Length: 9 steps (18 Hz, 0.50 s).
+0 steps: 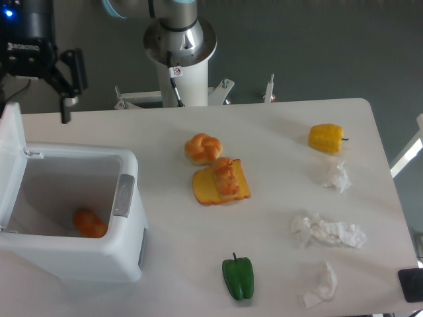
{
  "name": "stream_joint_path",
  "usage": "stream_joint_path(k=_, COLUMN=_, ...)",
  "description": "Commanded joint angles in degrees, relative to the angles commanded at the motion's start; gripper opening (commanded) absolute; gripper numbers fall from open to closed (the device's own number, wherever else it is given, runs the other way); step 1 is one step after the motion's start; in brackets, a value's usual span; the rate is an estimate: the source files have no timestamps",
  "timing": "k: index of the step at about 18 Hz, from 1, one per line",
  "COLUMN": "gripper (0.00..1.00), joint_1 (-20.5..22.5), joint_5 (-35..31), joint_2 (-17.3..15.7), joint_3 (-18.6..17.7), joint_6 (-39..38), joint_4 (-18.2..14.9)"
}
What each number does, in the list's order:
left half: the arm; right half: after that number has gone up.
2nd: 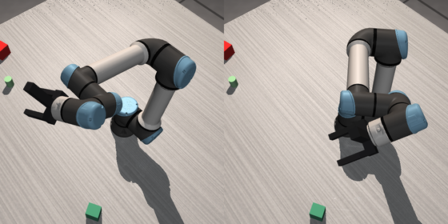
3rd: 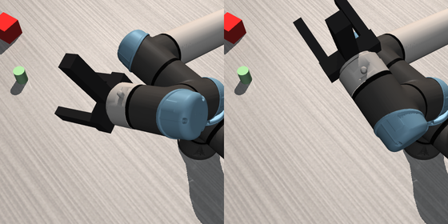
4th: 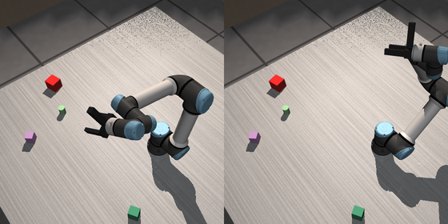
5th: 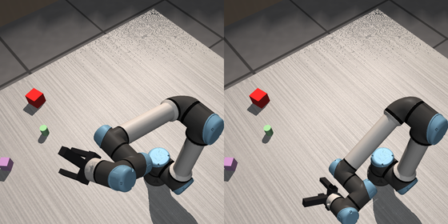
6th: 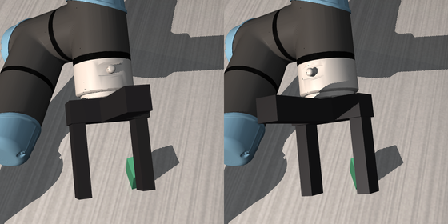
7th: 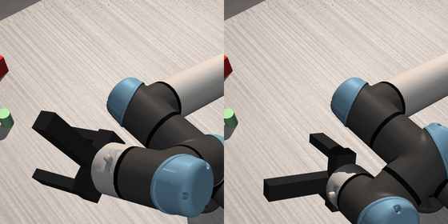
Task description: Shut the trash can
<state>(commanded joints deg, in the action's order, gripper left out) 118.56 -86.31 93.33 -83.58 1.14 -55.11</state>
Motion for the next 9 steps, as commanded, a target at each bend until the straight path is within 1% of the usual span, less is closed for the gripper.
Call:
stream_joint_path(k=3, gripper=1.0, joint_1=1.8, joint_5=-0.8, joint_2=2.5, joint_3=0.0, joint_6=0.2, joint_4=0.0)
stream_joint_path(k=5, gripper=1.0, joint_1=2.5, joint_5=-1.6, joint_2=3.3, joint_3=-0.3, joint_6=0.2, joint_4=0.0)
stream_joint_path(k=9, gripper=1.0, joint_1=6.1, joint_5=-1.5, joint_2=4.1, joint_3=-0.7, joint_6=0.7, joint_4=0.0)
